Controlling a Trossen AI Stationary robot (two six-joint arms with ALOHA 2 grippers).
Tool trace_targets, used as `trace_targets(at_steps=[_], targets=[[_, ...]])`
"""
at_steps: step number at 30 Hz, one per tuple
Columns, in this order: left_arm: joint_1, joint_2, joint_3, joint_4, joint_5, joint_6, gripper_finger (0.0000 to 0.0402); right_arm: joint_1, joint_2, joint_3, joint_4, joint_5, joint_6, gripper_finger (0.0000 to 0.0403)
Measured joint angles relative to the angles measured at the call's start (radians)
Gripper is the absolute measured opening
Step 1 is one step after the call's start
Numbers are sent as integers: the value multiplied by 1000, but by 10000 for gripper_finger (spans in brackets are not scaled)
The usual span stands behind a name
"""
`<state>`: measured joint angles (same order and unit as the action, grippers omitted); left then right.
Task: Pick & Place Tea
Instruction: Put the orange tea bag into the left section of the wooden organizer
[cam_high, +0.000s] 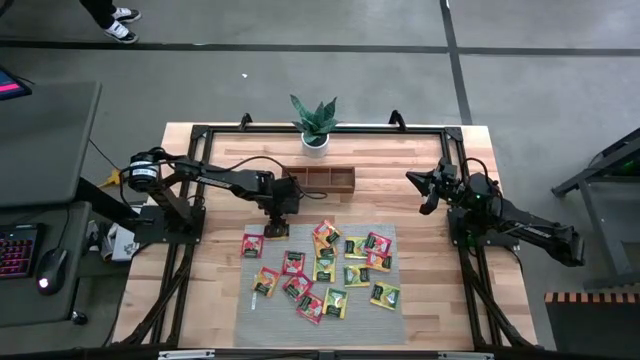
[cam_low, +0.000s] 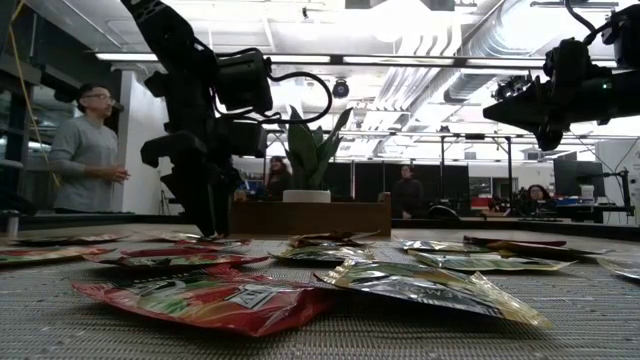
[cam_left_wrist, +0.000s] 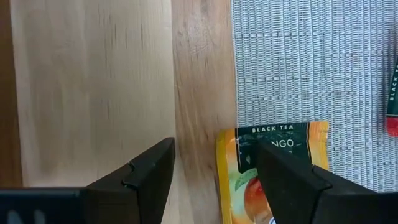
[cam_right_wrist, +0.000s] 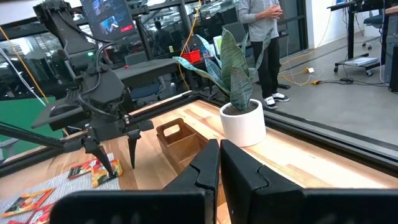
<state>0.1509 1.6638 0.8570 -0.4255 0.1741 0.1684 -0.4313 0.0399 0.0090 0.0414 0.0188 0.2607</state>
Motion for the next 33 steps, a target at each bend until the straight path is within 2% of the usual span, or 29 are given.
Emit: trace_targets(at_steps=[5, 15, 23, 33], targets=[[0, 16, 0, 9, -7, -9, 193, 0, 0, 0, 0, 0, 0, 12], [1, 23, 0, 12, -32, -26, 84, 0, 0, 0, 0, 0, 0, 12], [1, 25, 0, 12, -57, -102, 10, 0, 0, 0, 0, 0, 0, 12], [0, 14, 9, -6, -56, -140, 1, 0, 0, 0, 0, 0, 0, 12]])
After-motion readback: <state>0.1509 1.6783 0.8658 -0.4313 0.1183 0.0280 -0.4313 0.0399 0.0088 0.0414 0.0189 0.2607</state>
